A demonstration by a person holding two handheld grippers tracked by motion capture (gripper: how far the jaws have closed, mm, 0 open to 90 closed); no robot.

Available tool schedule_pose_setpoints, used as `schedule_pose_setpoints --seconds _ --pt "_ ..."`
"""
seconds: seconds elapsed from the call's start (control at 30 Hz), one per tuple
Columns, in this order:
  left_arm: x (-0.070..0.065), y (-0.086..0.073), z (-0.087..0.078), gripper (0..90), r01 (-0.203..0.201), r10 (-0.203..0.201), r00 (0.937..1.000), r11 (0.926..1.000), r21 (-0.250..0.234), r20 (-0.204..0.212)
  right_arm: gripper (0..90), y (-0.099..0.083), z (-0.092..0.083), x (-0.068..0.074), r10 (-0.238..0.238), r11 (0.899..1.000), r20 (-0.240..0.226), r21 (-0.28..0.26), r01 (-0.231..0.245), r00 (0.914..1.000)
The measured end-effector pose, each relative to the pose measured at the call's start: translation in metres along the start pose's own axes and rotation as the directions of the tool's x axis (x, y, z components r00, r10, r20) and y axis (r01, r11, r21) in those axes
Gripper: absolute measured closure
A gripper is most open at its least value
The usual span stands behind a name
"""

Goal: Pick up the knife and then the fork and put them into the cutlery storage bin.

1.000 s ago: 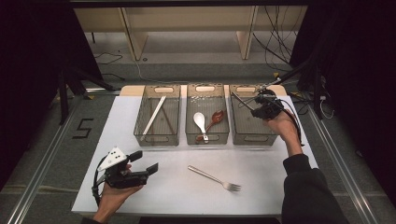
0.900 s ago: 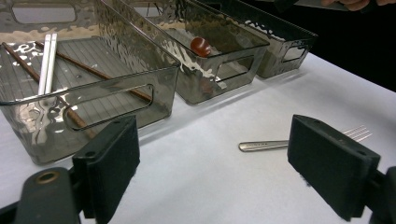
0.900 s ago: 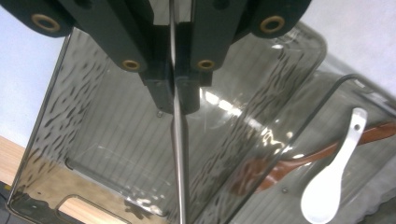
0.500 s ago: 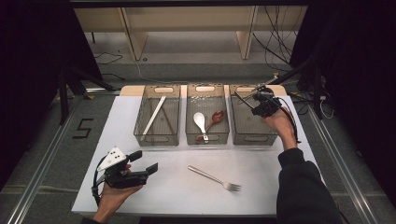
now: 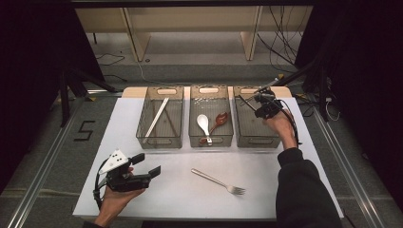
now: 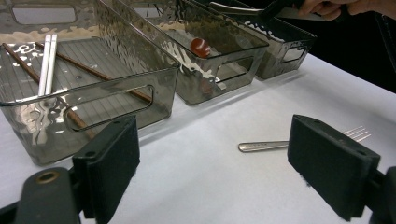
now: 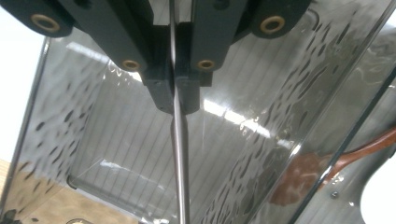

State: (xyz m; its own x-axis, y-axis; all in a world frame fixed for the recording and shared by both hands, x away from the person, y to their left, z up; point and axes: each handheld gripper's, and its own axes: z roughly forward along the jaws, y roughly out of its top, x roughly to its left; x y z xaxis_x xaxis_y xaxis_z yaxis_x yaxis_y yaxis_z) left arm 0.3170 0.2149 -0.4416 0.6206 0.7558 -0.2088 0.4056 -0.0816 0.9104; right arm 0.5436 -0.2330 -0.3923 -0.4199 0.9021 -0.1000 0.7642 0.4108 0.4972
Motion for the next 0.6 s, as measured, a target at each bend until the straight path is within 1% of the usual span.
schedule_pose_setpoints --seconds 0.13,0.27,0.3,0.33,0.37,0.4,0.43,0.5,0.6 --pt "0.0 0.0 0.0 16.4 0.002 -0.002 1.0 1.0 -0.002 0.001 88.5 0.002 0.006 0.003 -0.009 1.0 0.009 0.014 0.009 0.9999" --pt "0.0 0.0 0.0 16.4 0.0 0.0 1.0 1.0 0.0 0.002 87.2 0.003 0.011 0.004 -0.012 1.0 0.021 0.014 0.011 0.9997" --pt "0.0 0.0 0.0 16.4 -0.001 0.001 1.0 1.0 0.0 0.002 85.2 0.003 0.012 0.004 -0.014 1.0 0.021 0.01 0.014 0.9997" --pt "0.0 0.0 0.0 16.4 0.001 -0.001 1.0 1.0 -0.002 0.002 79.1 0.004 0.013 0.003 -0.011 1.0 0.021 0.003 0.011 0.9997" --pt "0.0 0.0 0.0 16.4 0.001 -0.001 1.0 1.0 -0.001 0.002 72.5 0.005 0.012 0.003 0.004 1.0 0.023 -0.024 -0.003 0.9997" --pt "-0.001 0.0 0.0 16.4 0.003 -0.003 1.0 1.0 -0.001 0.003 68.7 0.006 0.009 0.002 0.018 0.999 0.016 -0.046 -0.018 0.9997" --pt "-0.001 0.0 0.0 16.4 0.003 -0.003 1.0 1.0 -0.001 0.003 65.9 0.008 0.006 0.002 0.022 0.998 0.001 -0.06 -0.022 0.9998" --pt "-0.001 0.0 0.0 16.4 -0.001 0.001 1.0 1.0 0.003 0.004 62.6 0.011 0.0 0.004 0.008 0.997 0.004 -0.075 -0.007 1.0" --pt "-0.001 0.0 0.0 16.4 0.002 -0.002 1.0 1.0 0.0 0.003 56.1 0.013 -0.007 0.005 0.014 0.995 -0.012 -0.099 -0.015 0.9998"
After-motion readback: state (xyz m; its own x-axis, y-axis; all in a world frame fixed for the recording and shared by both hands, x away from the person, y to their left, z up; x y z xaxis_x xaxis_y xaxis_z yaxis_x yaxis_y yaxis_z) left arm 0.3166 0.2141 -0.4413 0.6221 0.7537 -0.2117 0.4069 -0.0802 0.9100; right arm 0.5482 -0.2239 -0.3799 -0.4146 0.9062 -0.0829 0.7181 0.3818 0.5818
